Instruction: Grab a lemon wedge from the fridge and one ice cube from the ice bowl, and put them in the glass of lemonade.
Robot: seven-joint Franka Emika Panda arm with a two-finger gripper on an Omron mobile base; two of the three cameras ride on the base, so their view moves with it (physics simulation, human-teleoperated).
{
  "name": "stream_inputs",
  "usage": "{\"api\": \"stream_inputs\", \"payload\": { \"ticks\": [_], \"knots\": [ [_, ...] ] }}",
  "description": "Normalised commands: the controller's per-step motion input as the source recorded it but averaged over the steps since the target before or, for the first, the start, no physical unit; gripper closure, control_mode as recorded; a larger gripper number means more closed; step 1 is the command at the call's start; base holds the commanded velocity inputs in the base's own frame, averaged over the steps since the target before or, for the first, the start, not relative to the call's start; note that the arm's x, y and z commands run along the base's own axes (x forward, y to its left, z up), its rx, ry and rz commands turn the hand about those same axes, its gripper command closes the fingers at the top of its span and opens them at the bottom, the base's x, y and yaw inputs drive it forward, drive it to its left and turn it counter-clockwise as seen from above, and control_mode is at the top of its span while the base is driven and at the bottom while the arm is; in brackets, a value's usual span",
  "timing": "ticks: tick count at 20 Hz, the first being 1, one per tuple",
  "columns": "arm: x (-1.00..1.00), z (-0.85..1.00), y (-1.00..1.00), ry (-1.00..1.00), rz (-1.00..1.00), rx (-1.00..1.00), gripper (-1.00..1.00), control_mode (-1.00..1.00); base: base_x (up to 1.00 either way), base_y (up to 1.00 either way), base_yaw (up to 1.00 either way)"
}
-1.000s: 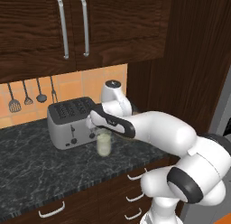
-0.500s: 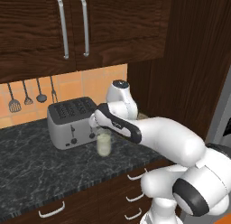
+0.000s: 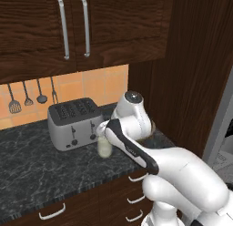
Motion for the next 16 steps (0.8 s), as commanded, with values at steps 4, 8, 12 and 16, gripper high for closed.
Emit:
{"api": "stream_inputs", "payload": {
  "ticks": [4, 8, 12, 16],
  "knots": [
    [-0.22, 0.28, -0.98, 0.05, -0.02, 0.08, -1.0, -1.0, 0.0, 0.0, 0.0],
    [0.0, 0.55, -1.0, 0.26, -0.06, 0.01, -1.0, -1.0, 0.0, 0.0, 0.0],
    [-0.1, 0.57, -0.82, 0.13, -0.16, -0.02, -1.0, -1.0, 0.0, 0.0, 0.0],
    [-0.54, 0.23, -0.38, 0.06, -0.2, -0.06, -1.0, -1.0, 0.0, 0.0, 0.0]
  ]
}}
